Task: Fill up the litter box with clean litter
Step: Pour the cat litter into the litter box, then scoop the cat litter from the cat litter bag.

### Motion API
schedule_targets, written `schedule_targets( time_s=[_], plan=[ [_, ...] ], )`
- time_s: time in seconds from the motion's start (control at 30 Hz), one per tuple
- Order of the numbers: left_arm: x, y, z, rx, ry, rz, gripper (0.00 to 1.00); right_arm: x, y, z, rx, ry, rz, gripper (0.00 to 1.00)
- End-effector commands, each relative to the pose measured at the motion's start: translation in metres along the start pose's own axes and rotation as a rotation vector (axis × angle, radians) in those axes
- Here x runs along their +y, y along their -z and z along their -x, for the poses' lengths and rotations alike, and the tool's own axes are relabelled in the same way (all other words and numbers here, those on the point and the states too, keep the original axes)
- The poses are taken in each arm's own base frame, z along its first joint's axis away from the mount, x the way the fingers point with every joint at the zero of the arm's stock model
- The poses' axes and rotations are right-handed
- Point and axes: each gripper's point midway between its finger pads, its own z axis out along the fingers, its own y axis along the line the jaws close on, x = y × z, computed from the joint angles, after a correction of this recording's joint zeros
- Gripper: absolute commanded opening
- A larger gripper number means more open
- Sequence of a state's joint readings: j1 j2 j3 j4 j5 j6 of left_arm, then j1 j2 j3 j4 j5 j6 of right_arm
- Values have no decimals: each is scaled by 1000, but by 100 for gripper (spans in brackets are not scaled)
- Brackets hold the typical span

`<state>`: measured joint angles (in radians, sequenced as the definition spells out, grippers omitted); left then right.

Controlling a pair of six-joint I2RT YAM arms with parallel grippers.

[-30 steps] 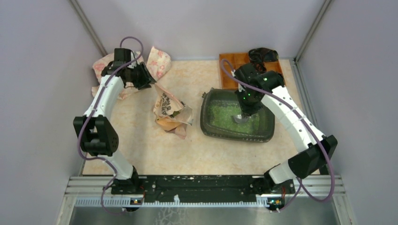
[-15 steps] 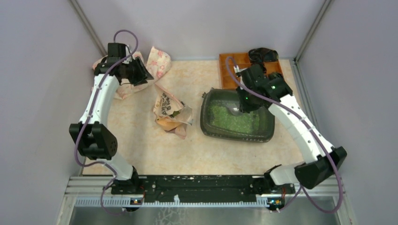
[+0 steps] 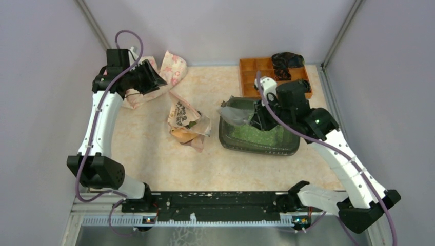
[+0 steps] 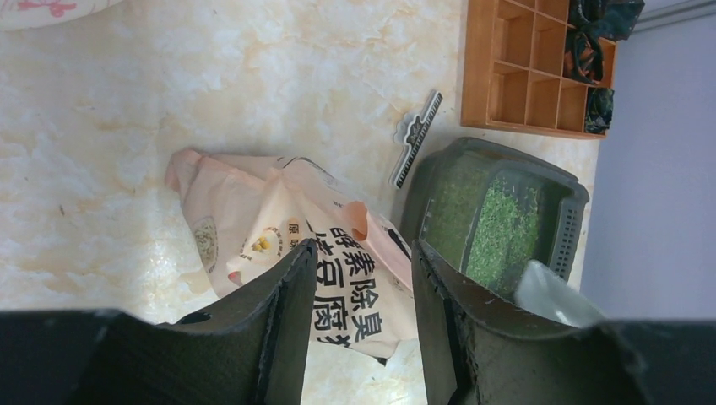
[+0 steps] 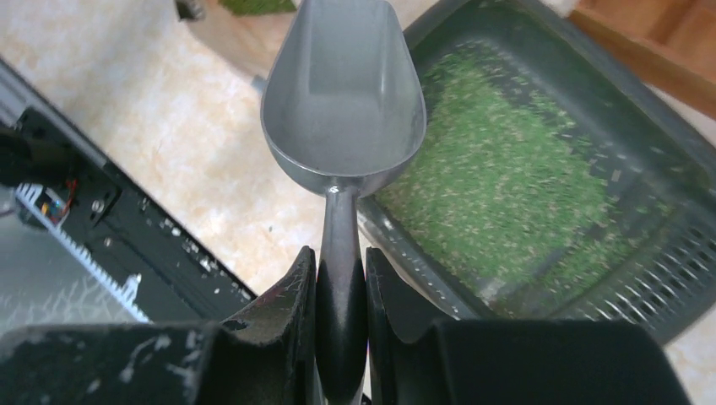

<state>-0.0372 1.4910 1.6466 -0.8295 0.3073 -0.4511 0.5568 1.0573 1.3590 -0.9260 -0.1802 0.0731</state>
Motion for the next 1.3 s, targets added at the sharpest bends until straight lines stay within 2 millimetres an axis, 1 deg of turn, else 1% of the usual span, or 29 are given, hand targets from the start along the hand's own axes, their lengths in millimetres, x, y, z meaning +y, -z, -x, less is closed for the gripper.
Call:
schedule_targets(
  time_s=[0.0,0.07,0.17,0.27,0.3,0.4,0.5,0.57,0.63,0.73,0.77,0.8,0.83,0.93,1.0,1.13,1.2,1.27],
  plan=[
    [-7,-7,2,10,3,-46,51,38,-19,17,-49,99,177,0],
    [-4,-13,2,14,5,-35,51,49,-30,15,-9,117,207,0],
    [6,-23,2,13,2,-5,51,57,-46,18,40,115,233,0],
    [17,-30,2,-3,-2,26,51,59,-65,23,75,110,243,0],
    [21,-32,3,-12,0,30,51,59,-76,22,104,106,242,0],
    [35,-41,1,-1,18,54,51,57,-98,28,139,105,229,0],
    [60,-49,2,-1,49,94,51,60,-118,35,164,103,235,0],
    [75,-58,-4,10,70,113,51,67,-129,41,177,115,247,0],
    [85,-69,-13,33,88,121,51,74,-138,47,200,118,260,0],
    [93,-88,-40,111,146,110,49,89,-150,54,252,108,287,0],
    [97,-94,-50,131,162,115,48,92,-154,53,289,96,294,0],
    [101,-100,-59,146,172,123,48,93,-164,48,325,68,291,0],
    [105,-104,-66,152,174,136,48,96,-167,46,342,38,308,0],
    [108,-114,-83,161,167,151,48,97,-180,22,452,-33,309,0],
    [112,-118,-86,163,156,165,48,101,-179,8,506,-57,310,0],
    [121,-123,-89,167,142,192,48,104,-169,-7,593,-122,304,0],
    [113,-127,-95,180,117,180,48,104,-171,-15,646,-153,294,0],
    [112,-128,-94,178,114,176,47,103,-180,-18,693,-186,270,0]
  ],
)
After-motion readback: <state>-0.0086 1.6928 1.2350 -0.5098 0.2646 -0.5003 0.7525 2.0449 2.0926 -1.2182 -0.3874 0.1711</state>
